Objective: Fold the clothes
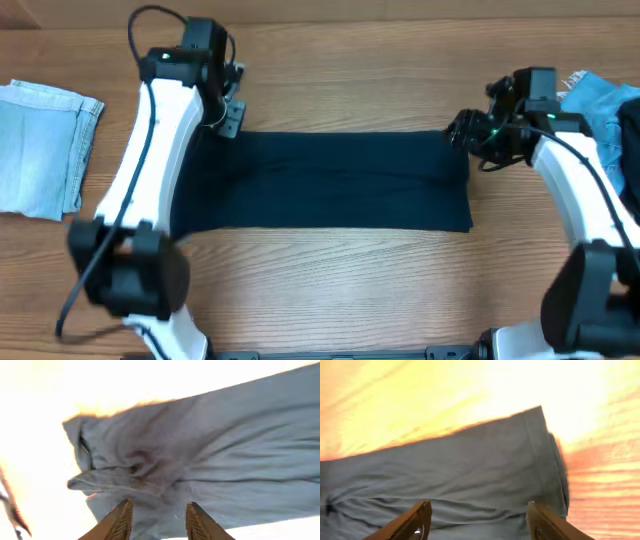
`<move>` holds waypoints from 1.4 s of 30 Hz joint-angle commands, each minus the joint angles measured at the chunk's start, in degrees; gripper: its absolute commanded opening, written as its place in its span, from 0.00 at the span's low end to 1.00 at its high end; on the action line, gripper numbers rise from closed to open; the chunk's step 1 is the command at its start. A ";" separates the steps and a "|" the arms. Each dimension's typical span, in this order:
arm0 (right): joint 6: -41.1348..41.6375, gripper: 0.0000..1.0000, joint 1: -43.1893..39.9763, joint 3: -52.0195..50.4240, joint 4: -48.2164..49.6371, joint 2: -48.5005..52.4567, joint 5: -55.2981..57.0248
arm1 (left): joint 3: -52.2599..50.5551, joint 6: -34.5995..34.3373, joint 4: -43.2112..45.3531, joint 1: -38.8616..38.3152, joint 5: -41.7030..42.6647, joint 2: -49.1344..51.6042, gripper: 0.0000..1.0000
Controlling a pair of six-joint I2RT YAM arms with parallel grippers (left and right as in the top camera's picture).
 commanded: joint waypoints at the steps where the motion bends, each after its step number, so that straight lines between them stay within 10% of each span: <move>1: -4.66 0.65 -0.15 1.18 0.74 -4.31 -4.28 | 0.07 -0.13 -1.09 -5.44 -3.04 -4.68 0.43; 7: -4.59 0.66 -0.15 1.18 -0.39 -8.94 -5.11 | -1.57 -8.98 -1.99 -7.67 -14.40 -4.52 0.51; 24: -2.64 0.76 -0.15 1.18 -5.57 -9.77 -12.20 | -25.83 -5.95 19.69 6.29 -1.01 -4.55 0.57; 32: -1.64 0.77 -0.15 1.18 -6.19 -9.77 -12.15 | -30.49 10.97 27.12 5.88 6.82 -4.52 0.72; 42: -1.33 0.77 -0.15 1.18 -6.16 -9.77 -12.15 | -30.71 19.19 28.17 5.88 7.13 -4.48 0.65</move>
